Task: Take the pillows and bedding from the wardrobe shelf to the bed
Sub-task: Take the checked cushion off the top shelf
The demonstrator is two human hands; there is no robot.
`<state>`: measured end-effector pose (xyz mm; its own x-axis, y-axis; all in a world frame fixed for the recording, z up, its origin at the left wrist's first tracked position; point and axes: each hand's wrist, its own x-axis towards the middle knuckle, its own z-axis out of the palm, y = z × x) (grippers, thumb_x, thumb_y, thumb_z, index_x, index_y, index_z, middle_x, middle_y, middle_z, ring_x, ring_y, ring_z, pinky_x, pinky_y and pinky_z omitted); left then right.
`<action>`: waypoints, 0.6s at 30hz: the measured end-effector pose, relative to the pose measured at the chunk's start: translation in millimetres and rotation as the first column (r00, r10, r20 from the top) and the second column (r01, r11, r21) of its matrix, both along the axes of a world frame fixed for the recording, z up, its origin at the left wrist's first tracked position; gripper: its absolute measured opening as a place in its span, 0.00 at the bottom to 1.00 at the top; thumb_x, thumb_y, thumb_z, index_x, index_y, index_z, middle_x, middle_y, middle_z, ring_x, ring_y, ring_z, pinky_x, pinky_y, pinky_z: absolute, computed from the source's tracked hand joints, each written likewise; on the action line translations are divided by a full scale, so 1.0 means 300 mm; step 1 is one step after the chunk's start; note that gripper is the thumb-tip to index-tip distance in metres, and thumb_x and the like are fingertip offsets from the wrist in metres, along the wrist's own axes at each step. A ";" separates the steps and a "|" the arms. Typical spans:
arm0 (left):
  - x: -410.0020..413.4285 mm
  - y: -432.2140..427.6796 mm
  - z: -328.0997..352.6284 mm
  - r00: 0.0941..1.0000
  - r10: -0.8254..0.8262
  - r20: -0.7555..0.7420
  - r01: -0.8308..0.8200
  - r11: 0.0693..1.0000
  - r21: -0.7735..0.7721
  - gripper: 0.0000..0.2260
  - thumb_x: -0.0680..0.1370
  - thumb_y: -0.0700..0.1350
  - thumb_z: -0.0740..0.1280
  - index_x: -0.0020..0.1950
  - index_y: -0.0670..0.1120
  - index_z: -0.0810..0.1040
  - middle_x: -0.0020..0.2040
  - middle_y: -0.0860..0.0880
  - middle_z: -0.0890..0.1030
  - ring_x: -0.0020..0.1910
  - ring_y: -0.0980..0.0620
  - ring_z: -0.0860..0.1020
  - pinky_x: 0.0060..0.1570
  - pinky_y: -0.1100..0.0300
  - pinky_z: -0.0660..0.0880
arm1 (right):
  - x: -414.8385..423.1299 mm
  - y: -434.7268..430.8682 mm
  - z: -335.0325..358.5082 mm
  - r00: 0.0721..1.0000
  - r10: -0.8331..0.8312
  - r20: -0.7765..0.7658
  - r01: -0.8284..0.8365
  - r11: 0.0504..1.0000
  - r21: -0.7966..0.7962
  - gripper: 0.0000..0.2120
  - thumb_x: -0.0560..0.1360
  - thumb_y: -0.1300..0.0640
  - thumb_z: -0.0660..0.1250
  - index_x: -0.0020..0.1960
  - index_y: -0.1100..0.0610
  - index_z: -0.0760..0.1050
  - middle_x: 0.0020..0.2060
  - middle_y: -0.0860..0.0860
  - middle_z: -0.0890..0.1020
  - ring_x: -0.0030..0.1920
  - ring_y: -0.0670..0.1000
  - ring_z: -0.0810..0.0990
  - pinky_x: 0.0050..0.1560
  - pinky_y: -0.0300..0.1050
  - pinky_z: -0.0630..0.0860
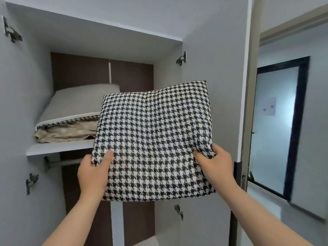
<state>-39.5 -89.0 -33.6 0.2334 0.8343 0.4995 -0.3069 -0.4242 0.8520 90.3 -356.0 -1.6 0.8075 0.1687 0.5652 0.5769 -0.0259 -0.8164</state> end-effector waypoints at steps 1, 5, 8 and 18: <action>-0.011 -0.001 -0.016 0.999 -0.035 -0.010 0.035 0.999 -0.028 0.12 0.74 0.53 0.70 0.44 0.45 0.75 0.45 0.44 0.80 0.42 0.45 0.78 0.37 0.54 0.72 | -0.042 -0.023 -0.021 1.000 -0.028 0.004 0.028 1.000 -0.004 0.07 0.71 0.53 0.72 0.42 0.40 0.78 0.40 0.33 0.84 0.44 0.40 0.82 0.49 0.48 0.80; -0.042 -0.067 -0.090 0.987 -0.158 -0.029 0.154 0.980 -0.126 0.21 0.72 0.52 0.73 0.57 0.43 0.70 0.49 0.47 0.78 0.45 0.51 0.77 0.44 0.51 0.74 | -0.185 -0.129 -0.113 0.985 -0.174 -0.002 0.174 0.985 -0.018 0.10 0.70 0.53 0.73 0.43 0.36 0.78 0.42 0.33 0.84 0.46 0.40 0.82 0.51 0.48 0.79; -0.042 -0.154 -0.157 0.959 -0.268 -0.093 0.259 0.961 -0.096 0.20 0.73 0.54 0.72 0.60 0.46 0.75 0.51 0.52 0.80 0.49 0.51 0.79 0.50 0.49 0.76 | -0.283 -0.232 -0.166 0.969 -0.248 -0.003 0.247 0.968 -0.034 0.13 0.70 0.54 0.73 0.45 0.35 0.78 0.43 0.31 0.83 0.47 0.40 0.82 0.51 0.46 0.78; -0.021 -0.658 -0.181 0.851 -0.485 -0.202 0.500 0.865 0.031 0.14 0.79 0.51 0.65 0.45 0.40 0.77 0.42 0.45 0.78 0.44 0.43 0.75 0.45 0.49 0.71 | -0.592 -0.725 -0.155 0.817 -0.572 0.073 0.577 0.812 -0.090 0.12 0.69 0.55 0.73 0.45 0.38 0.78 0.40 0.34 0.84 0.44 0.35 0.81 0.46 0.39 0.77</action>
